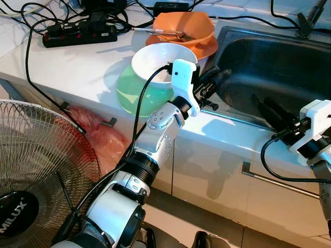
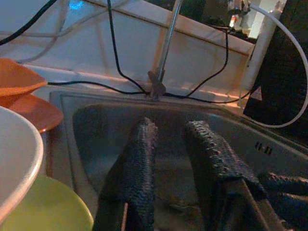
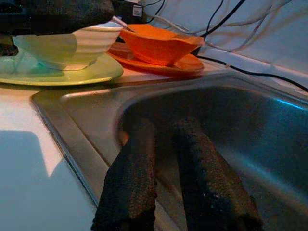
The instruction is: Kitchen organization
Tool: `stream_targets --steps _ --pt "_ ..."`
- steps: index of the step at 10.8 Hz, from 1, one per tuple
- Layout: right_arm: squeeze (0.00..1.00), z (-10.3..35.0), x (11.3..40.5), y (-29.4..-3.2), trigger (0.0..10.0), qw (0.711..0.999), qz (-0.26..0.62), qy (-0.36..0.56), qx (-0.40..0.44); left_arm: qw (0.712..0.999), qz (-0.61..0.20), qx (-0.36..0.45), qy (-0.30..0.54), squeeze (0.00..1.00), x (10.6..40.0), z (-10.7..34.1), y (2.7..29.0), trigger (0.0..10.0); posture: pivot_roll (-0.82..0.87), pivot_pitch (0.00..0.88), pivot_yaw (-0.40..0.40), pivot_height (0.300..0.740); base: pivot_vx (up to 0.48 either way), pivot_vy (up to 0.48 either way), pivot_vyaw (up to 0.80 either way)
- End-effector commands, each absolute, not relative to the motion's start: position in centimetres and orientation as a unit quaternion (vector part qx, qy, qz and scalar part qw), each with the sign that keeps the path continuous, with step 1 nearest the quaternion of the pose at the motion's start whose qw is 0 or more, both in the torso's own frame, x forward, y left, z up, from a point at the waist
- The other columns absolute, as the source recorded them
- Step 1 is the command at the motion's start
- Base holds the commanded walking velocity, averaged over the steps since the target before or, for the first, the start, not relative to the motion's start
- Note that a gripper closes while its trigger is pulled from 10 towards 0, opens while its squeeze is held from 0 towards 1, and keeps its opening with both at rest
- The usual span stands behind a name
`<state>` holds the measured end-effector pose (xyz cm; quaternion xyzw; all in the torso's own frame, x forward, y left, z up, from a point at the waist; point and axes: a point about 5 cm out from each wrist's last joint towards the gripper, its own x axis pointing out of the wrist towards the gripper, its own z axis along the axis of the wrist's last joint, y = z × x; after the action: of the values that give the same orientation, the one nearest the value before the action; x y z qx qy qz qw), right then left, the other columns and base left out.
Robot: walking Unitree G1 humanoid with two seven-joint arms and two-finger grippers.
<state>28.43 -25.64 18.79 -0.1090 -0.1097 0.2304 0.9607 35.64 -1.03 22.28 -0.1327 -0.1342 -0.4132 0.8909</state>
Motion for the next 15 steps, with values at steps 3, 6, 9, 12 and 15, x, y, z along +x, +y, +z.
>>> stream_targets --steps 3,6,9,12,15 --pt "0.00 18.7 28.5 -25.0 10.0 0.960 0.235 -0.110 -0.107 0.814 -0.512 -0.178 -0.209 0.00 30.5 28.0 -9.2 10.0 -0.01 0.155 0.081 0.740 0.000 0.000 0.00" --pt "0.00 18.4 28.9 -24.6 10.0 0.960 0.239 -0.111 -0.099 0.812 -0.479 -0.163 -0.292 0.00 30.4 32.0 -6.2 10.0 0.02 0.157 0.075 0.740 0.000 0.000 0.00" --pt "0.00 18.2 29.3 -23.9 10.0 0.957 0.250 -0.112 -0.092 0.858 -0.370 -0.138 -0.328 0.00 32.9 34.4 0.1 10.0 0.05 0.157 0.065 0.740 0.000 0.000 0.00" --pt "0.00 18.2 29.6 -23.5 10.0 0.956 0.258 -0.112 -0.087 0.920 -0.232 -0.069 -0.309 0.00 35.0 33.6 7.8 10.0 0.07 0.163 0.051 0.740 0.000 0.000 0.00" --pt "0.00 18.3 29.9 -23.3 10.0 0.954 0.265 -0.112 -0.086 0.946 -0.155 -0.040 -0.283 0.00 35.4 32.0 11.9 10.0 0.08 0.164 0.045 0.740 0.000 0.000 0.00"
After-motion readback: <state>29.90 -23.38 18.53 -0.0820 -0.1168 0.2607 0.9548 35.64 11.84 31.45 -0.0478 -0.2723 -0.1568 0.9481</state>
